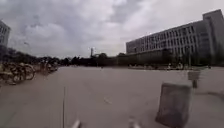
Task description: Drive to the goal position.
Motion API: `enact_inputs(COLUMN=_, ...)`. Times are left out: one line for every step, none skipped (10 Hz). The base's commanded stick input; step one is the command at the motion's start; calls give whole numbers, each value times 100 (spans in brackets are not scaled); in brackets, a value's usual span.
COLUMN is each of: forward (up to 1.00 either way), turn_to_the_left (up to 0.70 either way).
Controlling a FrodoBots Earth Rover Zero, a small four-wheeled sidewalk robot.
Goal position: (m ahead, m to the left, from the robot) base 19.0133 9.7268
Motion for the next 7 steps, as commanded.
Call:
enact_inputs(forward=85, turn_to_the_left=0)
enact_inputs(forward=85, turn_to_the_left=0)
enact_inputs(forward=85, turn_to_the_left=0)
enact_inputs(forward=85, turn_to_the_left=0)
enact_inputs(forward=85, turn_to_the_left=0)
enact_inputs(forward=85, turn_to_the_left=0)
enact_inputs(forward=85, turn_to_the_left=0)
